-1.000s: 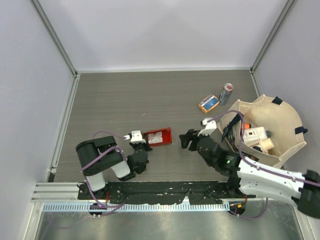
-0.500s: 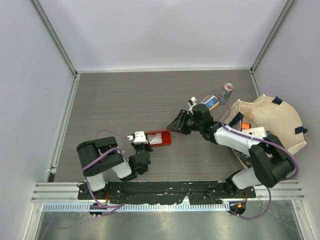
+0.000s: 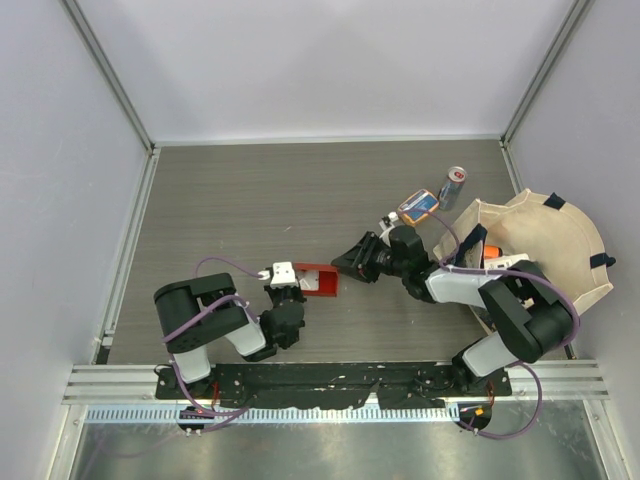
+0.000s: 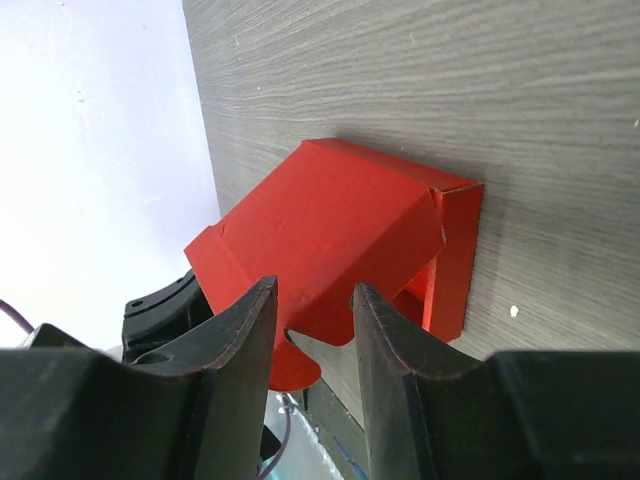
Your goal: Fold the paper box
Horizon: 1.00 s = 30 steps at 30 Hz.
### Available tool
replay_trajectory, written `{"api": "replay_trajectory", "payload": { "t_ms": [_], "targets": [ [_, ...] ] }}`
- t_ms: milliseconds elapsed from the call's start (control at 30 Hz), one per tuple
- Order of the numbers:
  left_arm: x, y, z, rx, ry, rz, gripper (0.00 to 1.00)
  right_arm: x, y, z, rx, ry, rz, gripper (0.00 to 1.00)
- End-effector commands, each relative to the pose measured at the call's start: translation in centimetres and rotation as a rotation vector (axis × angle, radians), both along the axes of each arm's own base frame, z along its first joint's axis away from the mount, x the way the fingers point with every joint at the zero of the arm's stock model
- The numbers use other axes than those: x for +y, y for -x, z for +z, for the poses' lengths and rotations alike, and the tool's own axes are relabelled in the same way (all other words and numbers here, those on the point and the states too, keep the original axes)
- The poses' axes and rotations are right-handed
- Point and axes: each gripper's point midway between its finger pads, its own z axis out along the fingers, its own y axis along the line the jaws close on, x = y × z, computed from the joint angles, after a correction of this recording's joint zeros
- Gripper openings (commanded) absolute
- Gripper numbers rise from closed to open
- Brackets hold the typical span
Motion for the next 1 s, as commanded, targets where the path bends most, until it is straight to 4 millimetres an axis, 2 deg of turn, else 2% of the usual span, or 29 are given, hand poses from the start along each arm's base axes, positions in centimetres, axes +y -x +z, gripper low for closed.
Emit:
{"api": "replay_trajectory", "payload": {
  "t_ms": [0, 100, 167, 267, 500, 633, 733, 833, 967],
  "targets": [
    [-0.3, 0.1, -0.4, 0.010, -0.053, 0.000, 0.00, 1.6, 0.6, 2.6, 0.015, -0.175, -0.010, 0.42],
    [-0.5, 0.2, -0.4, 0.010, -0.053, -0.004, 0.00, 2.0, 0.6, 3.6, 0.013, -0.213, -0.008, 0.42],
    [-0.5, 0.3, -0.4, 0.009, -0.055, -0.003, 0.00, 2.3, 0.3, 4.9, -0.019, -0.212, -0.002, 0.42],
    [-0.6, 0.4, -0.4, 0.008, -0.052, -0.006, 0.00, 2.2, 0.5, 4.6, 0.010, -0.187, -0.006, 0.43],
    [-0.9, 0.6, 0.1, 0.006, -0.040, 0.000, 0.00, 4.0, 1.0, 4.9, 0.073, -0.293, -0.007, 0.43],
    [-1.4, 0.6, 0.6, 0.015, 0.009, 0.005, 0.00, 4.7, 0.9, 5.2, 0.117, -0.390, -0.065, 0.43],
    [-1.6, 0.6, 0.8, 0.017, 0.011, 0.000, 0.00, 4.6, 0.7, 4.2, 0.151, -0.390, -0.097, 0.43],
    [-1.6, 0.7, 0.9, 0.018, 0.009, -0.003, 0.00, 4.4, 0.4, 4.0, 0.166, -0.417, -0.130, 0.43],
    [-1.7, 0.7, 0.8, 0.020, 0.017, -0.007, 0.00, 5.8, 0.6, 4.3, 0.178, -0.390, -0.117, 0.42]
  ]
}}
